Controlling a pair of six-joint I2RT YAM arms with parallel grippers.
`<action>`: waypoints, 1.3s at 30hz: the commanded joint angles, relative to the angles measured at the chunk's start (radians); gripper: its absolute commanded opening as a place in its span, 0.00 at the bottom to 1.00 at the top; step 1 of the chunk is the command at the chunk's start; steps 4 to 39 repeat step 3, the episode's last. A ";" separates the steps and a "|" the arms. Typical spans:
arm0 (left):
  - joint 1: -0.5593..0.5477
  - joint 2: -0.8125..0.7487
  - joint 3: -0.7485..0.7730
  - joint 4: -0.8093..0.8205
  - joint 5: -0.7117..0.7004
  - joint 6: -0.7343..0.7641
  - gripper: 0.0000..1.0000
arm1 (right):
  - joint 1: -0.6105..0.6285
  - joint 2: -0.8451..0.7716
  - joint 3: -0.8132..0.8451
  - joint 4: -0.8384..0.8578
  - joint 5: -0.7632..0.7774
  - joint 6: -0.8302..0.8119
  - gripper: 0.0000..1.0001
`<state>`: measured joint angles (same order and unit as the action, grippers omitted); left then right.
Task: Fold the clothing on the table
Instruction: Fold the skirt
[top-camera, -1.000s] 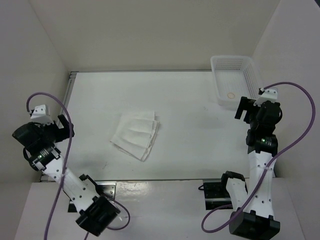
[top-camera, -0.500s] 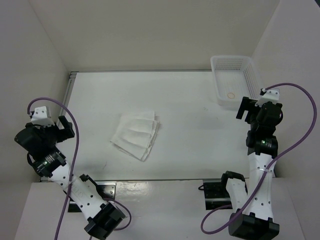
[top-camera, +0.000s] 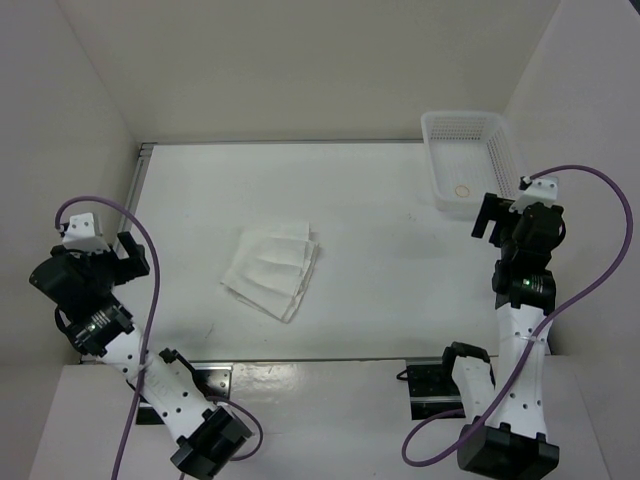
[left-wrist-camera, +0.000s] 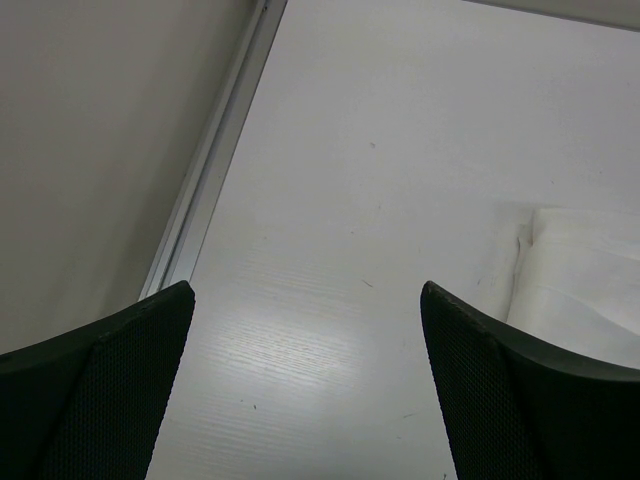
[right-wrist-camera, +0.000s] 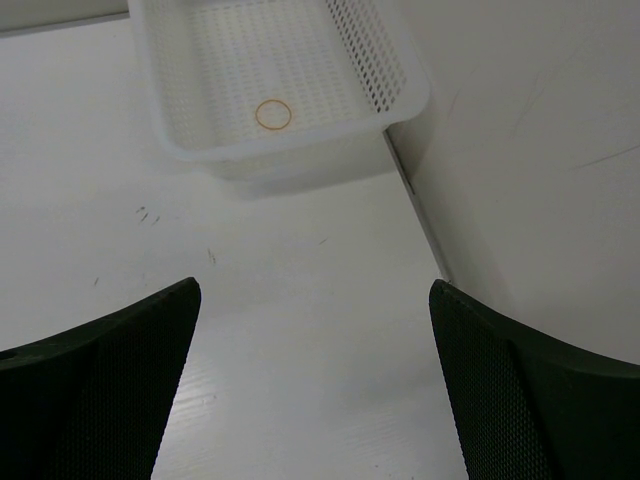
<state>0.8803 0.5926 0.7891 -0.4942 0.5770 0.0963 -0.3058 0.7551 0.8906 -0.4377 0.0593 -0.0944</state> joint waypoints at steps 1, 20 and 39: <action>0.005 -0.008 -0.001 0.032 0.009 -0.021 1.00 | -0.007 -0.002 -0.004 0.057 -0.013 -0.002 0.99; 0.005 -0.008 -0.001 0.032 0.009 -0.021 1.00 | -0.007 -0.002 -0.004 0.057 -0.022 -0.002 0.99; 0.005 -0.008 -0.001 0.032 0.009 -0.021 1.00 | -0.007 -0.002 -0.004 0.057 -0.022 -0.002 0.99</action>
